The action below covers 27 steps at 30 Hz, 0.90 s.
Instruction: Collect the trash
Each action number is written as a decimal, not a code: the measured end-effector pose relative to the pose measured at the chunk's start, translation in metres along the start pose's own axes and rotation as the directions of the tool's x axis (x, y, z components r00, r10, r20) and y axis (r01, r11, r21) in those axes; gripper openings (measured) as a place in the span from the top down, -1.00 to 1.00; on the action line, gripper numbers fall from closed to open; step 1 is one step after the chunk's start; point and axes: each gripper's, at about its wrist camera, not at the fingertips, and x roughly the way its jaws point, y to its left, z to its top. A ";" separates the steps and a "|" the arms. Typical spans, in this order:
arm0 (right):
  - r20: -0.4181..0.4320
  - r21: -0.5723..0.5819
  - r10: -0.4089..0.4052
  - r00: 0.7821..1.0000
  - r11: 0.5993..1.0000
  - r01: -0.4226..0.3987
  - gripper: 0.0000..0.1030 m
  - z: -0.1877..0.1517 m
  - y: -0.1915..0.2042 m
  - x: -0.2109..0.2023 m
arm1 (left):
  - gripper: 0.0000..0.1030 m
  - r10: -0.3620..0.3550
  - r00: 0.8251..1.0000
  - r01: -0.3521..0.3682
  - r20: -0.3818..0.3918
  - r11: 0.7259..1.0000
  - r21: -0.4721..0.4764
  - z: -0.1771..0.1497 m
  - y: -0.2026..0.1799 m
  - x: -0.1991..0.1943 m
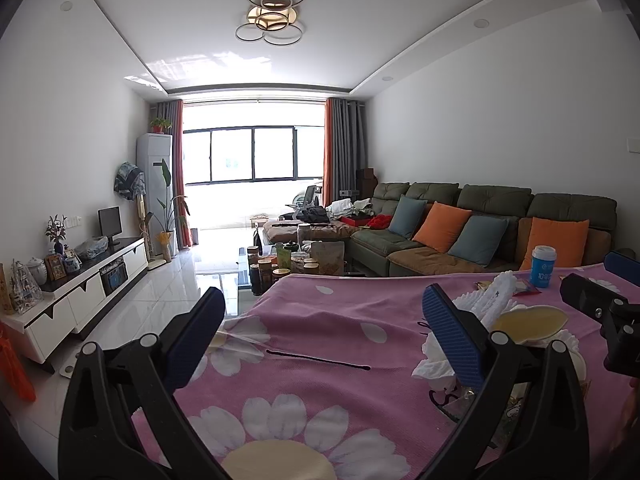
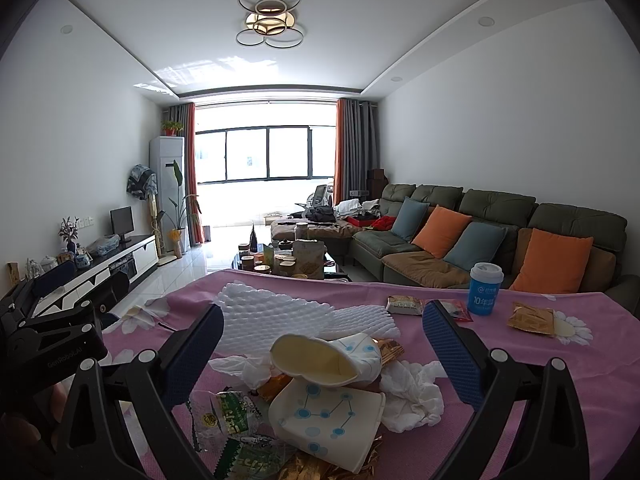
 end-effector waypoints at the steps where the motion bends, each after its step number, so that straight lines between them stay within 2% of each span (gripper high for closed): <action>1: 0.001 0.000 0.000 1.000 1.000 0.000 -0.87 0.000 0.000 0.000 | -0.89 -0.001 1.000 0.001 -0.002 1.000 -0.001 0.000 0.000 0.000; 10: -0.020 0.004 0.014 1.000 1.000 -0.014 -0.87 -0.001 -0.001 0.003 | -0.89 -0.034 0.999 0.034 -0.036 0.999 0.001 -0.003 -0.001 0.006; 15: -0.055 0.007 0.028 0.998 1.000 -0.028 -0.87 -0.003 -0.004 0.009 | -0.89 -0.105 0.991 0.106 -0.077 0.994 0.012 -0.007 -0.006 0.013; 18: -0.095 0.016 0.037 0.995 0.999 -0.036 -0.87 -0.005 -0.007 0.016 | -0.89 -0.178 0.979 0.181 -0.099 0.983 0.025 -0.009 -0.012 0.016; 23: -0.173 0.040 0.058 0.983 0.998 -0.052 -0.83 -0.010 -0.014 0.030 | -0.89 -0.310 0.937 0.322 -0.158 0.945 0.054 -0.013 -0.027 0.028; 26: -0.209 0.043 0.062 0.976 0.998 -0.054 -0.62 -0.011 -0.018 0.036 | -0.87 -0.349 0.918 0.366 -0.190 0.928 0.065 -0.015 -0.035 0.040; 27: -0.218 0.043 0.063 0.974 0.998 -0.055 -0.52 -0.012 -0.020 0.039 | -0.77 -0.358 0.912 0.378 -0.202 0.924 0.066 -0.016 -0.038 0.044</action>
